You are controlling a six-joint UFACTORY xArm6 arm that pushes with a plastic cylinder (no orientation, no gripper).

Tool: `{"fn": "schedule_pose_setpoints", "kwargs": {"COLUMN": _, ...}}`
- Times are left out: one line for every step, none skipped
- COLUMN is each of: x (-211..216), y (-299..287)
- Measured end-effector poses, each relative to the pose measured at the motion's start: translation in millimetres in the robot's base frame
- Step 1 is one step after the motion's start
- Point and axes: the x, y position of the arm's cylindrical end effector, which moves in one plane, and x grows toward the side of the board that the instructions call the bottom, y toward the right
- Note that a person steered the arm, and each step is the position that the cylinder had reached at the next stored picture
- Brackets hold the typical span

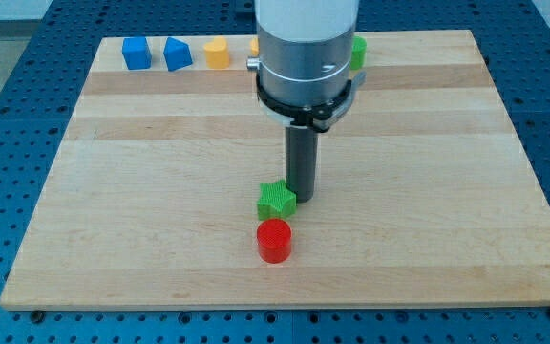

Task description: Place the green star close to the red circle

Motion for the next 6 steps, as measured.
{"fn": "schedule_pose_setpoints", "kwargs": {"x": -2, "y": 0}}
{"fn": "schedule_pose_setpoints", "kwargs": {"x": -6, "y": -3}}
{"fn": "schedule_pose_setpoints", "kwargs": {"x": -6, "y": -17}}
{"fn": "schedule_pose_setpoints", "kwargs": {"x": -6, "y": -35}}
{"fn": "schedule_pose_setpoints", "kwargs": {"x": -3, "y": -46}}
{"fn": "schedule_pose_setpoints", "kwargs": {"x": 7, "y": -53}}
